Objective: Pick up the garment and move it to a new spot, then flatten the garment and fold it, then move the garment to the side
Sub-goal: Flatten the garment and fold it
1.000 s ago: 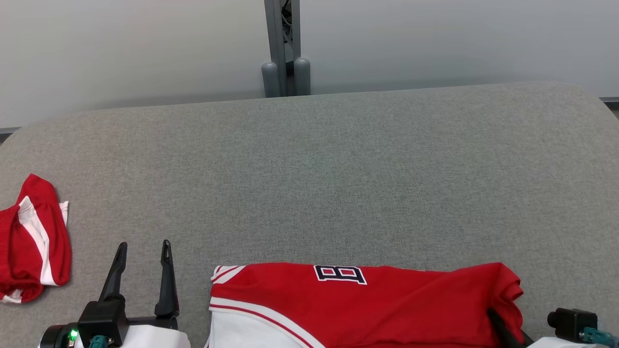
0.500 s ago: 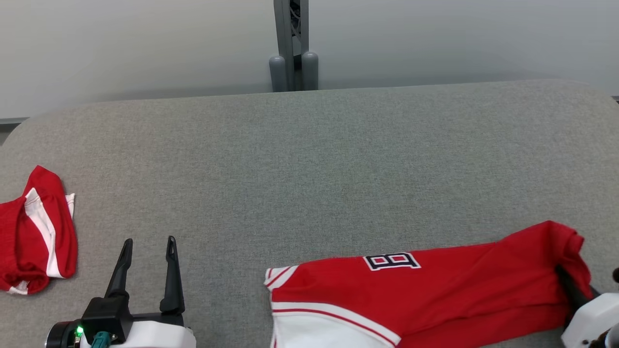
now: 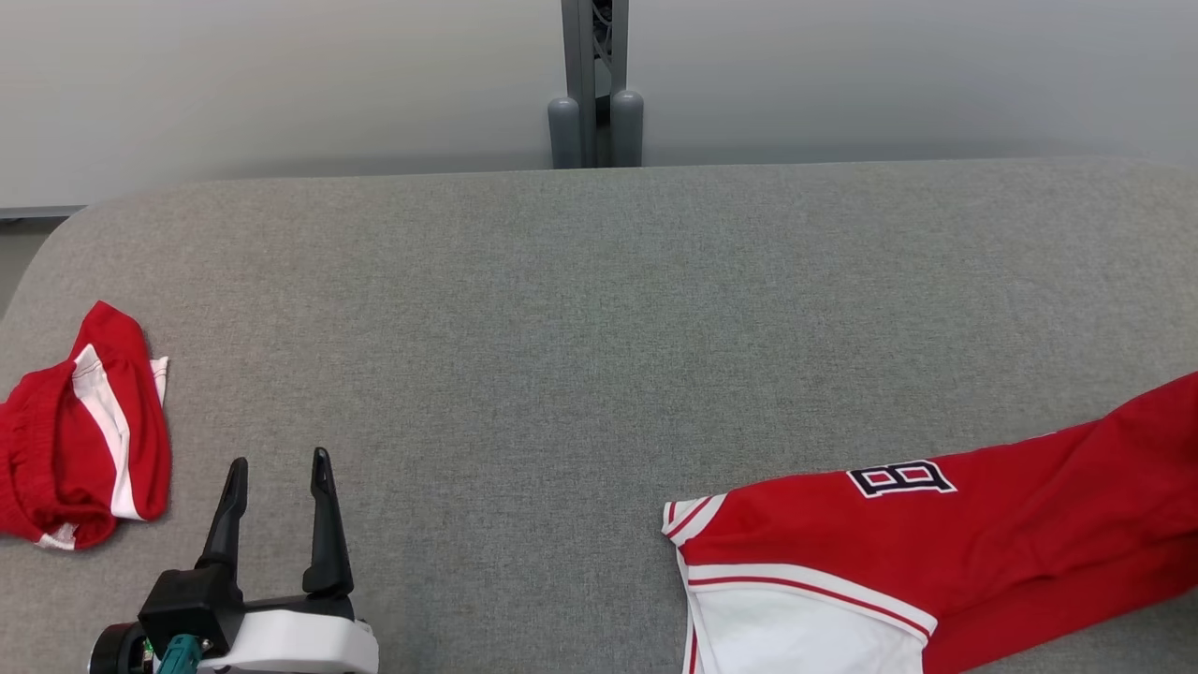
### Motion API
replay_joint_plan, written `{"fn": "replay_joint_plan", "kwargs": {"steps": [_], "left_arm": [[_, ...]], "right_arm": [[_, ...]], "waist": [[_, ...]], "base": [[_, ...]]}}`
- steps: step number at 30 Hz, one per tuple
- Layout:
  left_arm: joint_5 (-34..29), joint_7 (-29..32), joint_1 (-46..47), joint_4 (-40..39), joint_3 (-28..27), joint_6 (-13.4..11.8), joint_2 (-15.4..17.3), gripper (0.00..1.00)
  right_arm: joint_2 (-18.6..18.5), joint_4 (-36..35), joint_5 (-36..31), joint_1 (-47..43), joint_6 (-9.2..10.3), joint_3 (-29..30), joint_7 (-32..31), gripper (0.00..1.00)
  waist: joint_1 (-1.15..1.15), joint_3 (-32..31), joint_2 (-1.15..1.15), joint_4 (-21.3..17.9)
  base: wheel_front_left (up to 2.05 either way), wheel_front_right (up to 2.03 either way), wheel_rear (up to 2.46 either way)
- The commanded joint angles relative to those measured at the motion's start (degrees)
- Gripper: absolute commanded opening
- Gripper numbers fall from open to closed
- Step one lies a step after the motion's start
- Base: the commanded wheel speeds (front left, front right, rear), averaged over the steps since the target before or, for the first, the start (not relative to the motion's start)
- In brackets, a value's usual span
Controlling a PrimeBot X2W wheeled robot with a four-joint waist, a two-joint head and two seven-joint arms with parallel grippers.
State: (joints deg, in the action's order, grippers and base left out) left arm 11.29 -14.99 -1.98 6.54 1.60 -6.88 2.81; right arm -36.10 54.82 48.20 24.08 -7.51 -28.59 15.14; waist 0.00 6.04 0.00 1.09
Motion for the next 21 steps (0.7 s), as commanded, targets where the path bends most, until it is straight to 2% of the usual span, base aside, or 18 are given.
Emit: {"fn": "replay_joint_plan", "kwargs": {"steps": [1,3,4,15,21], "left_arm": [[0.0,-0.18,1.24,-0.2,-0.06,-0.06,0.19,1.0],[0.71,-0.18,1.28,-0.21,-0.24,-0.33,0.22,1.0],[2.54,-0.18,0.12,0.29,-1.2,-0.67,0.22,1.0],[3.97,-0.18,-0.54,0.38,-1.52,-0.91,0.21,1.0],[4.31,-0.18,-0.13,0.65,-1.14,-1.07,0.22,1.0]], "right_arm": [[0.33,-0.13,-0.22,0.41,0.04,-0.78,0.05,0.0],[0.99,-1.34,1.11,-0.07,0.04,-2.19,0.05,0.0],[0.65,-5.95,3.82,-1.93,0.03,-9.8,-1.68,0.0],[-2.07,-25.63,17.94,-4.17,0.03,-16.88,-9.53,0.0],[-2.08,-34.33,23.75,-5.65,0.03,-19.11,-12.4,0.0]], "waist": [[0.0,-0.17,0.0,-0.06],[0.0,-0.74,0.0,-0.45],[0.0,-3.2,0.0,-2.14],[0.0,-5.2,0.0,-4.71],[0.0,-5.21,0.0,-4.74]], "base": [[0.0,0.0,0.0],[0.0,0.0,0.0],[0.0,0.0,0.0],[0.0,0.0,0.0],[0.0,0.0,0.0]]}}
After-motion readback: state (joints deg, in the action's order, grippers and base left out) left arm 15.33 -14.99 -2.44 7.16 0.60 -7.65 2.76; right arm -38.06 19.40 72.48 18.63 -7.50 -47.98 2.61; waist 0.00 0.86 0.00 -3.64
